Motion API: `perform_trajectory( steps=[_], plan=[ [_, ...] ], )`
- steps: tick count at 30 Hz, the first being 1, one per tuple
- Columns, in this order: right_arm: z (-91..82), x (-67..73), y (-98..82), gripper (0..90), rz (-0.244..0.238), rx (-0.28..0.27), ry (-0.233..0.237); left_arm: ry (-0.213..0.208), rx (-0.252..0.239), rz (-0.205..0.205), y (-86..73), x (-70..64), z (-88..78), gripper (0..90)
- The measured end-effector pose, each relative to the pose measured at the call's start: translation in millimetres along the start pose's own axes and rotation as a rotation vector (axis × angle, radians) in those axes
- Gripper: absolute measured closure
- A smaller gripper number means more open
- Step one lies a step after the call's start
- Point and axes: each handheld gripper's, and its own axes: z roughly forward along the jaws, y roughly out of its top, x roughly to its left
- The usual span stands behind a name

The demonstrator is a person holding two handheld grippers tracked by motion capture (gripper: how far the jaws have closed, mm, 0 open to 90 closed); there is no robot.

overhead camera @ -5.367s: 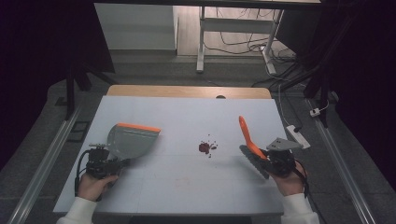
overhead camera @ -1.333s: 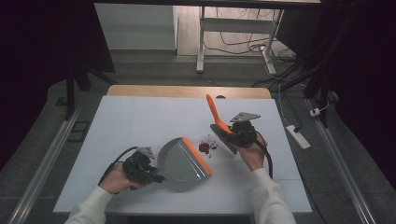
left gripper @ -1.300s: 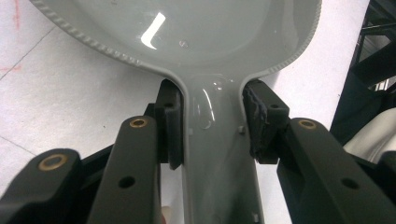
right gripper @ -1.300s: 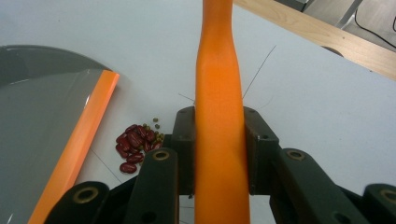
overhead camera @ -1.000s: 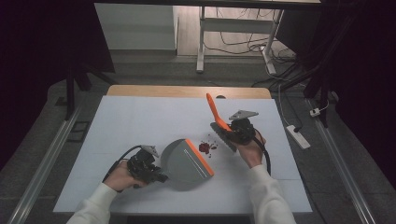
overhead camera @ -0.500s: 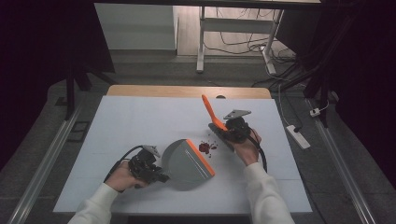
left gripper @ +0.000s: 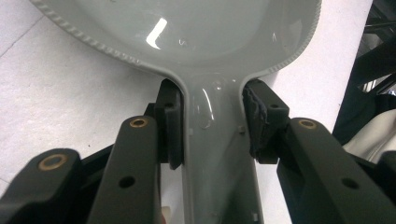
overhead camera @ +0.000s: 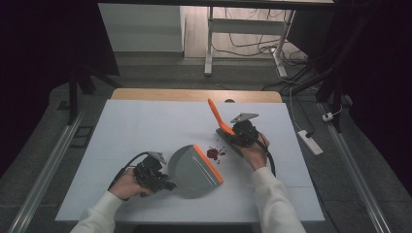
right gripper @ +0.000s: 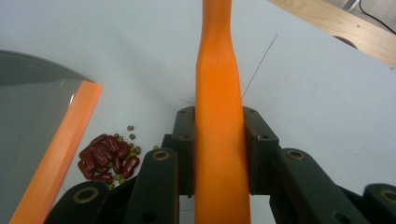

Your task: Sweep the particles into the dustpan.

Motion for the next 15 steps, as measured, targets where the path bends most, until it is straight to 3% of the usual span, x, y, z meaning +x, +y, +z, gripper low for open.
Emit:
perform_trajectory(
  steps=[15],
  plan=[
    [9.8, 12.7, 7.7, 70.2, -0.035, 0.044, 0.015, 0.000, 0.005, -0.006, 1.0, -0.2, 0.9, 61.7]
  ],
)
